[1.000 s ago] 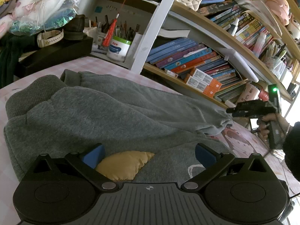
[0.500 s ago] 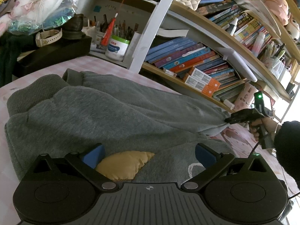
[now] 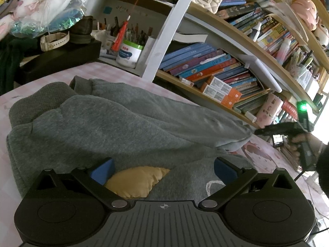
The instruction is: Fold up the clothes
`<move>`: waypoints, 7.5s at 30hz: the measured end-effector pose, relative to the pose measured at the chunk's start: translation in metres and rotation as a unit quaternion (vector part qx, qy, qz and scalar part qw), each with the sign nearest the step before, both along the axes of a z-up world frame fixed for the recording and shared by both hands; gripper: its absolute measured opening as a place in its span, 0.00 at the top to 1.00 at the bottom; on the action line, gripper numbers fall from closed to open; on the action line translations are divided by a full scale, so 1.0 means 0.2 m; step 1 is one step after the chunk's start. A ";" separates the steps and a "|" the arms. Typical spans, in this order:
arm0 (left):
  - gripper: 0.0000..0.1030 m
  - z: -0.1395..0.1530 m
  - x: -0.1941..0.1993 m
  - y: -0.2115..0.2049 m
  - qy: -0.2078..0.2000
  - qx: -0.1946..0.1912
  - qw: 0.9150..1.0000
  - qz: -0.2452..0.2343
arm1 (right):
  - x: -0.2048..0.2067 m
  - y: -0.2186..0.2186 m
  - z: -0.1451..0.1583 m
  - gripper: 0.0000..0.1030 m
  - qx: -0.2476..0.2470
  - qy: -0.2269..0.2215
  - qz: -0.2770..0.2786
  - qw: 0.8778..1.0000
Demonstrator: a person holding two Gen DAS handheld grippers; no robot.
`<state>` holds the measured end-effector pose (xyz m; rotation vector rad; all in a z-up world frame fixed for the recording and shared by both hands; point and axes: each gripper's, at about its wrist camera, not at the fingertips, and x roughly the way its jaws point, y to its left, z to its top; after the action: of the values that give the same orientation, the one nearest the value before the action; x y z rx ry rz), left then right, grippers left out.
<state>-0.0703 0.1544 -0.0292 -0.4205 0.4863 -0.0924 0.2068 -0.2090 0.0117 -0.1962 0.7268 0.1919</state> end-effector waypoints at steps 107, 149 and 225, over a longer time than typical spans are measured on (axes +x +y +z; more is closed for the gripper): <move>0.48 0.13 -0.33 0.20 0.035 0.139 0.985 0.092 | -1.63 -0.55 -0.14 0.61 0.042 -0.077 -0.032 0.996; 0.00 0.07 -0.44 -0.19 -0.033 0.229 0.972 0.040 | -1.73 -0.56 -0.24 0.41 0.035 -0.092 -0.070 0.993; 0.00 0.21 0.16 -0.34 -0.009 0.265 0.959 -0.095 | -1.09 -0.52 0.02 0.00 0.038 -0.051 0.058 0.996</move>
<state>-0.0392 0.0864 0.0133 0.1548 0.5113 -0.1449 -0.0107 -0.3137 0.0157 -0.1743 0.6063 0.3185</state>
